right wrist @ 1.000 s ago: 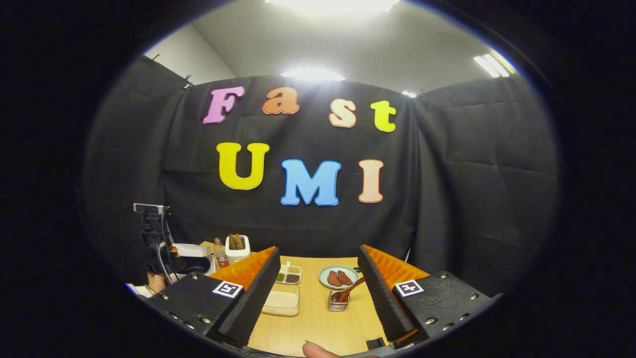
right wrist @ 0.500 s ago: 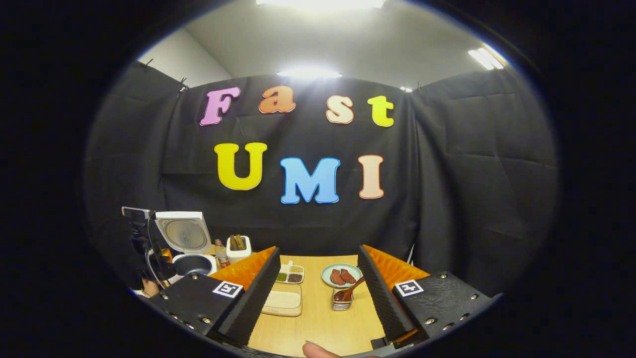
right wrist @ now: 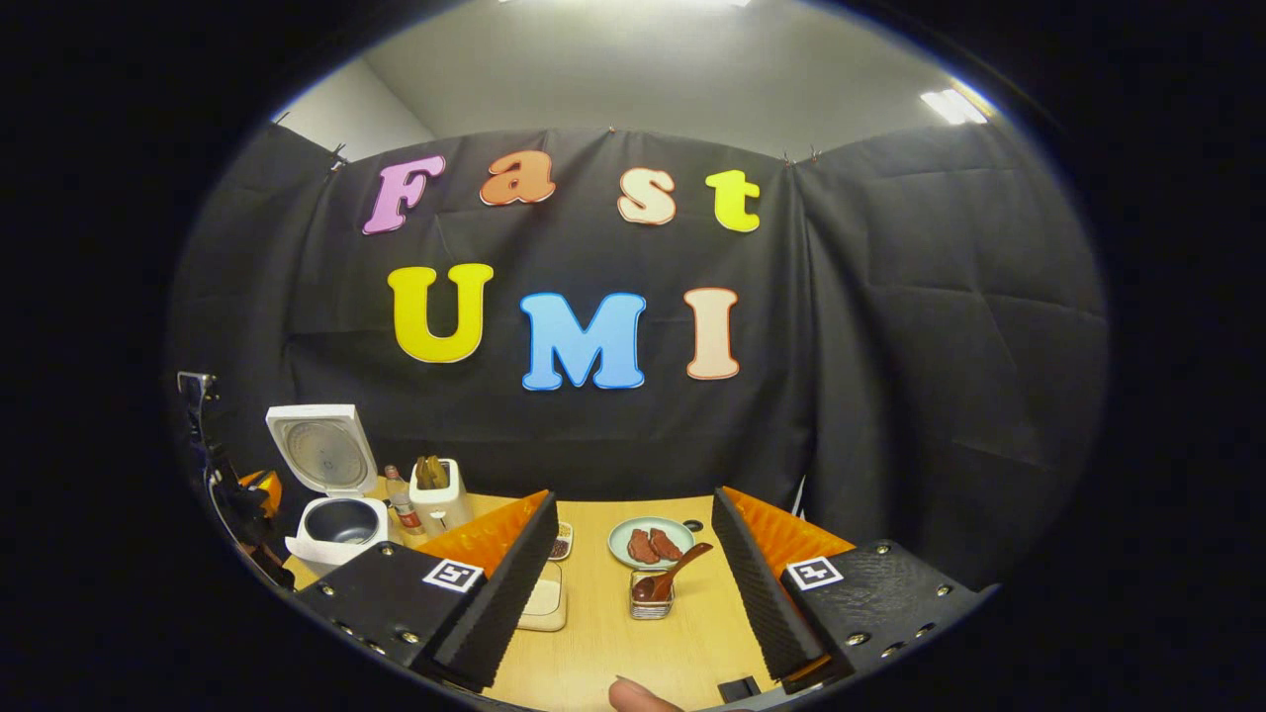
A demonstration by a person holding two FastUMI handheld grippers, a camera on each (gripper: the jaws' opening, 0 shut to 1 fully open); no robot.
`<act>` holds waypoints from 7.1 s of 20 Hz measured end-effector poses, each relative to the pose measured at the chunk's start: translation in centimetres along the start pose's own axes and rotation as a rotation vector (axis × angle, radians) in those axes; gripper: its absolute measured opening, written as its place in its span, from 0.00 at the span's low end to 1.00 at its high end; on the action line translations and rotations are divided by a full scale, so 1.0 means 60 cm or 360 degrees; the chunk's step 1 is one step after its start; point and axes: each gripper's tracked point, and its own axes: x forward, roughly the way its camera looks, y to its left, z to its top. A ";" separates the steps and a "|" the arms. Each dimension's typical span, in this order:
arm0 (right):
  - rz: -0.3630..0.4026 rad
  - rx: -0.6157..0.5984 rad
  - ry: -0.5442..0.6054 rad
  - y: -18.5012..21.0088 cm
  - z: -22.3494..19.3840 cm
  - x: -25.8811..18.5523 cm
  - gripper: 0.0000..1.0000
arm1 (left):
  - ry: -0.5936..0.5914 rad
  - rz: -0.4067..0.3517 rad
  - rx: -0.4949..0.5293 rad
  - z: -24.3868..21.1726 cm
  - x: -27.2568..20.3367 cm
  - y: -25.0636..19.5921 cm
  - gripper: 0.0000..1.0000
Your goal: Close the left gripper, press the button to open the rice cooker; take a wooden spoon from the chopstick holder with the right hand, scoop a spoonful of rice and pour it into the rice cooker, then put the wooden spoon back into the chopstick holder.
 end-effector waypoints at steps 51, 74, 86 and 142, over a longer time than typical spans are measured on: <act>0.0205 0.0711 0.0335 -0.113 -0.268 0.358 0.16 | -0.0021 0.0046 0.0057 0.094 -0.343 -0.111 0.75; 0.0458 0.0192 0.0257 0.298 -0.253 0.336 0.16 | -0.0023 0.0072 -0.0085 0.034 -0.225 0.113 0.76; 0.0496 -0.0156 0.0400 0.378 -0.453 0.456 0.16 | 0.0072 0.0197 -0.0080 -0.118 -0.228 0.150 0.75; 0.0980 0.0580 0.0426 0.849 -0.167 0.282 0.15 | 0.0035 0.0301 -0.0297 -0.041 -0.383 0.307 0.74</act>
